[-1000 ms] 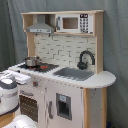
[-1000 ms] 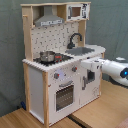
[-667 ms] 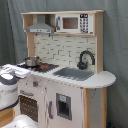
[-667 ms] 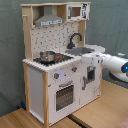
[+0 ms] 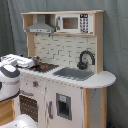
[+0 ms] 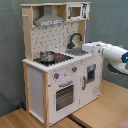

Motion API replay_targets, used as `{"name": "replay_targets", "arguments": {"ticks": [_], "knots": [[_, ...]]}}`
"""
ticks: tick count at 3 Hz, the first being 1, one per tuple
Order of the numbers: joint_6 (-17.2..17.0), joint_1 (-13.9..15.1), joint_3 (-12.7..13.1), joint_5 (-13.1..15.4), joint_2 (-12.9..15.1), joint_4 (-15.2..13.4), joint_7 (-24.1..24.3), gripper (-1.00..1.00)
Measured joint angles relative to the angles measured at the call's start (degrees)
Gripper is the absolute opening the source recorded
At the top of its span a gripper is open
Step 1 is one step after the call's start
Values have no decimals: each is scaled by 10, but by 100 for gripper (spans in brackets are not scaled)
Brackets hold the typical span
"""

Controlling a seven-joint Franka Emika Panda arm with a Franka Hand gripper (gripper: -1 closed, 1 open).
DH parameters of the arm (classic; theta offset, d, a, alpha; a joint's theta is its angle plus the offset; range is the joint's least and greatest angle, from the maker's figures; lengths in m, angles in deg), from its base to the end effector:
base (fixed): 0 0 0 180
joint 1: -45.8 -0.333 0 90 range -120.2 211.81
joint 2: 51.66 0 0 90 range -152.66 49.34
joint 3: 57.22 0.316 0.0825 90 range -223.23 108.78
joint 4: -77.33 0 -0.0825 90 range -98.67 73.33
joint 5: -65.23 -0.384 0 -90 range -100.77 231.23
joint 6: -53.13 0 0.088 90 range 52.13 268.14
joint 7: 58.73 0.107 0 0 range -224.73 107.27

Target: Play with the kitchen

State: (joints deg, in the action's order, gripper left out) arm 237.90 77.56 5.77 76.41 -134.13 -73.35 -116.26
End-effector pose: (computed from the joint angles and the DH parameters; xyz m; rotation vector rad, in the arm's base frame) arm 0.2644 0.3427 0.5273 0.6147 1.3424 0.6698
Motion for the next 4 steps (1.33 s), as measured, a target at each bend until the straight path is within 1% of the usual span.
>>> {"name": "replay_targets", "arguments": {"ticks": [1, 2, 3, 4], "knots": [[0, 30, -38, 0, 17, 26, -34, 100], [0, 51, -65, 0, 42, 53, -66, 100], [0, 65, -92, 0, 73, 78, -102, 100], [0, 68, -118, 0, 105, 100, -140, 100]]}}
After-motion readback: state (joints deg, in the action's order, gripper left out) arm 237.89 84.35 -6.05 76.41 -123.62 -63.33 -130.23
